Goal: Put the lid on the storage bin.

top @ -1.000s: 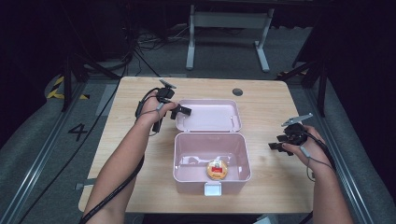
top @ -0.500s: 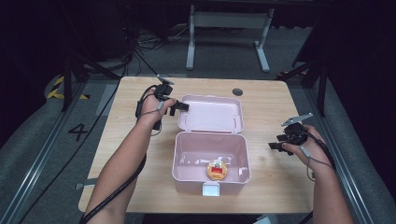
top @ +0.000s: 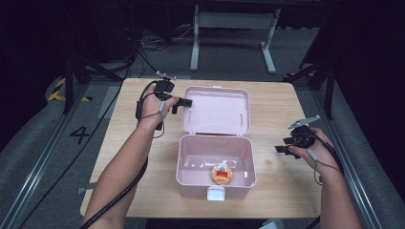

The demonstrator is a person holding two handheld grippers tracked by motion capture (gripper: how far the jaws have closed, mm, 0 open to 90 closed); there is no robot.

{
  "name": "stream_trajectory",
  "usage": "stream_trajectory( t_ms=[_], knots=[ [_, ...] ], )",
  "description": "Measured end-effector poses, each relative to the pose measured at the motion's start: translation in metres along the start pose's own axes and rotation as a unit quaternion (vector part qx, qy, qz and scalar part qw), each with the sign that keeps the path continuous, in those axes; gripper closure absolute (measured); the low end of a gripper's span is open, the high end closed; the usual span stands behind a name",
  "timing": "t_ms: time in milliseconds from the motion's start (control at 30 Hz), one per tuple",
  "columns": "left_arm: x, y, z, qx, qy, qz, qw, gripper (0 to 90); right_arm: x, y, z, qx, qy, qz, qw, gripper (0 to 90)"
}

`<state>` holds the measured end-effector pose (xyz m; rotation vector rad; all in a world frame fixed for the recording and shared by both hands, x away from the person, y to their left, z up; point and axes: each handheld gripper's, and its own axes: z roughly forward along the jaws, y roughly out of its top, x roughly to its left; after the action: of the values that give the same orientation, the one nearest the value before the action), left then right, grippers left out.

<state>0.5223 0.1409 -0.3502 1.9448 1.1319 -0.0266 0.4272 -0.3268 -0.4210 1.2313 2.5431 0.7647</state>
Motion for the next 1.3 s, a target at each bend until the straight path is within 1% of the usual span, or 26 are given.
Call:
stream_trajectory(
  t_ms=[33, 67, 100, 200, 267, 433, 467, 533, 567, 633, 700, 733, 800, 867, 967, 1033, 1067, 1133, 1200, 1233, 1267, 1300],
  knots=[
    [-0.002, 0.0, -0.002, -0.004, -0.002, 0.002, 1.0, 70.6, 0.0, 0.0, 0.0, 0.001, 0.0, -0.001, 1.0, 44.1],
    [-0.003, 0.0, -0.005, -0.003, 0.001, 0.009, 1.0, 70.8, 0.0, 0.0, 0.0, 0.001, 0.001, -0.002, 1.0, 44.1],
    [-0.003, 0.0, -0.005, -0.003, 0.001, 0.009, 1.0, 71.0, 0.0, 0.0, 0.0, 0.001, 0.001, -0.002, 1.0, 44.1],
    [-0.008, 0.0, -0.012, -0.013, 0.002, 0.016, 0.9998, 71.3, 0.001, 0.001, 0.0, -0.002, 0.001, -0.003, 1.0, 44.2],
    [-0.01, -0.001, -0.016, -0.016, 0.002, 0.024, 0.9996, 71.7, 0.001, 0.002, 0.0, -0.001, 0.001, -0.006, 1.0, 44.2],
    [-0.017, -0.003, -0.027, -0.025, 0.01, 0.04, 0.9989, 72.0, 0.002, 0.003, 0.001, -0.001, 0.003, -0.008, 1.0, 44.2],
    [-0.018, -0.004, -0.03, -0.026, 0.012, 0.045, 0.9986, 72.0, 0.002, 0.003, 0.001, 0.0, 0.002, -0.009, 1.0, 44.2],
    [-0.022, -0.005, -0.035, -0.03, 0.014, 0.049, 0.9982, 72.2, 0.003, 0.004, 0.0, 0.0, 0.003, -0.009, 1.0, 44.6],
    [-0.023, -0.006, -0.037, -0.034, 0.015, 0.057, 0.9977, 72.2, 0.004, 0.005, 0.0, -0.001, 0.004, -0.01, 0.9999, 44.8],
    [-0.027, -0.007, -0.041, -0.039, 0.016, 0.061, 0.9972, 72.3, 0.005, 0.006, -0.001, -0.003, 0.004, -0.011, 0.9999, 45.0],
    [-0.031, -0.008, -0.047, -0.043, 0.021, 0.077, 0.9959, 72.4, 0.007, 0.007, -0.002, -0.004, 0.005, -0.011, 0.9999, 45.3],
    [-0.034, -0.009, -0.05, -0.044, 0.023, 0.081, 0.9955, 72.6, 0.008, 0.007, -0.003, -0.003, 0.005, -0.011, 0.9999, 45.5],
    [-0.038, -0.011, -0.052, -0.053, 0.021, 0.083, 0.9949, 73.0, 0.009, 0.008, -0.004, -0.005, 0.005, -0.012, 0.9999, 45.8],
    [-0.04, -0.013, -0.055, -0.06, 0.021, 0.096, 0.9934, 73.1, 0.01, 0.009, -0.006, -0.008, 0.008, -0.013, 0.9999, 46.0],
    [-0.046, -0.016, -0.061, -0.07, 0.019, 0.106, 0.9917, 73.3, 0.013, 0.011, -0.009, -0.011, 0.009, -0.016, 0.9998, 46.1],
    [-0.048, -0.018, -0.064, -0.072, 0.013, 0.114, 0.9908, 73.6, 0.014, 0.012, -0.011, -0.012, 0.013, -0.019, 0.9997, 46.1],
    [-0.048, -0.018, -0.064, -0.072, 0.013, 0.114, 0.9908, 73.7, 0.014, 0.012, -0.011, -0.012, 0.013, -0.019, 0.9997, 46.1],
    [-0.049, -0.02, -0.067, -0.076, 0.008, 0.12, 0.9899, 73.9, 0.014, 0.012, -0.012, -0.013, 0.018, -0.016, 0.9996, 46.3],
    [-0.051, -0.023, -0.072, -0.082, -0.006, 0.12, 0.9894, 74.4, 0.015, 0.011, -0.015, -0.012, 0.021, -0.014, 0.9996, 46.8],
    [-0.051, -0.023, -0.072, -0.082, -0.006, 0.12, 0.9894, 74.4, 0.015, 0.011, -0.015, -0.012, 0.021, -0.014, 0.9996, 46.8],
    [-0.052, -0.024, -0.074, -0.083, -0.007, 0.125, 0.9887, 74.3, 0.017, 0.012, -0.019, -0.015, 0.024, -0.011, 0.9995, 47.0],
    [-0.053, -0.025, -0.076, -0.082, -0.008, 0.129, 0.9882, 74.3, 0.017, 0.012, -0.019, -0.015, 0.024, -0.011, 0.9995, 47.0]
  ],
)
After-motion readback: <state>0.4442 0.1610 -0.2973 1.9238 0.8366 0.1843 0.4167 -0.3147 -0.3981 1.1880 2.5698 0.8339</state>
